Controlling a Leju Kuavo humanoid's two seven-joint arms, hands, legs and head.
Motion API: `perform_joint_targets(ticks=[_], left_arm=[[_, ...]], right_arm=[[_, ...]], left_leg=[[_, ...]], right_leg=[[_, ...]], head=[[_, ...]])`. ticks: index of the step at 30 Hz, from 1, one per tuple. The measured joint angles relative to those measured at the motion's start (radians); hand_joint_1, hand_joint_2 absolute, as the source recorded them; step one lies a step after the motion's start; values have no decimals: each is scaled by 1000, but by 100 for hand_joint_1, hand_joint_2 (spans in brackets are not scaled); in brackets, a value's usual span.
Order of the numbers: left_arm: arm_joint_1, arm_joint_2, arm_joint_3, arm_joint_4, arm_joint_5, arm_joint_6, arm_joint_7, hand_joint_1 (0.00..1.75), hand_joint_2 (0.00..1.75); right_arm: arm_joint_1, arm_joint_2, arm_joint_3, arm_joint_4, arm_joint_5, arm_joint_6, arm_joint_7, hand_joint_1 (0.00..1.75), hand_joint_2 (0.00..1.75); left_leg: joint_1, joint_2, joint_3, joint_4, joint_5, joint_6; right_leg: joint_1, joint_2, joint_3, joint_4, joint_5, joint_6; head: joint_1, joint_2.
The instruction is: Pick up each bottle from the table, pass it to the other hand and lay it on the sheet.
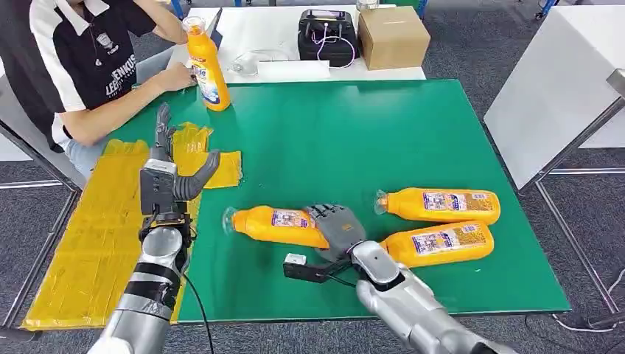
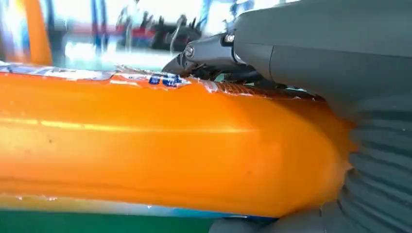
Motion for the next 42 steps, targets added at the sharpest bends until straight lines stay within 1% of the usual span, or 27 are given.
perform_joint_targets(ticks=[2,4,6,8,12,15,19,23,35,36,37,38,40,42], left_arm=[[13,-1,0,-16,-15,-1,7,0,175],[26,-1,0,-29,-29,7,9,0,175],[37,-1,2,-37,-30,11,9,0,175],[41,-2,1,-43,-30,11,8,0,175],[41,-6,-1,-52,-30,12,6,0,175],[41,-8,-2,-52,-45,31,-4,0,175],[42,-13,-2,-52,-48,35,-7,0,175],[51,-13,3,-51,-48,39,-1,0,175],[56,-10,13,-50,-47,42,-1,0,175],[57,-9,15,-50,-39,25,0,0,175],[60,-9,15,-50,96,-179,9,0,175],[59,1,-38,-47,183,-469,34,0,175],[55,5,-87,-38,197,-556,34,0,175],[52,6,-138,-34,215,-606,32,0,175]], right_arm=[[51,26,-65,-97,43,-70,10,175,175],[95,44,-133,-183,58,-152,-12,175,175],[130,56,-199,-256,66,-184,-30,175,175],[151,62,-241,-296,72,-187,-38,175,175],[188,73,-278,-338,74,-193,-62,175,175],[210,85,-311,-359,82,-221,-94,175,175],[231,95,-342,-379,97,-240,-95,175,175],[234,107,-373,-397,80,-282,-97,175,175],[234,111,-389,-407,79,-287,-97,175,175],[234,114,-391,-409,76,-287,-98,175,175],[234,119,-403,-410,12,-286,-126,175,175],[232,125,-430,-409,-197,-240,-236,175,175],[225,134,-448,-405,-274,-224,-281,175,175],[216,141,-462,-397,-300,-224,-301,175,175]], left_leg=[[0,0,-2,0,0,0],[0,-3,-3,0,0,0],[0,-4,-4,0,0,0],[0,-4,-4,0,0,0],[0,-4,-4,0,0,0],[0,-5,-4,0,0,0],[0,-5,-4,0,0,0],[0,-4,-4,0,0,0],[0,-4,-4,0,0,0],[0,-4,-5,0,0,0],[0,-4,-4,0,0,0],[0,-4,-5,0,0,0],[0,-4,-5,0,0,0],[-1,-4,-5,0,0,0]], right_leg=[[0,0,-2,0,0,0],[0,-2,-3,0,-1,0],[0,-2,-3,0,-1,-1],[0,-2,-3,0,-1,-1],[0,-2,-3,0,-1,0],[0,-3,-2,0,-1,0],[0,-3,-3,0,-1,0],[0,-3,-3,0,-1,0],[0,-3,-4,0,-1,0],[0,-3,-4,0,-1,0],[0,-3,-4,0,-1,0],[-1,-3,-4,0,-1,0],[-1,-3,-4,0,-1,0],[-1,-3,-4,0,-1,0]], head=[[-1,0],[0,0],[0,0],[0,0],[0,0],[0,0],[0,0],[0,0],[0,0],[0,0],[0,0],[0,0],[0,0],[0,0]])
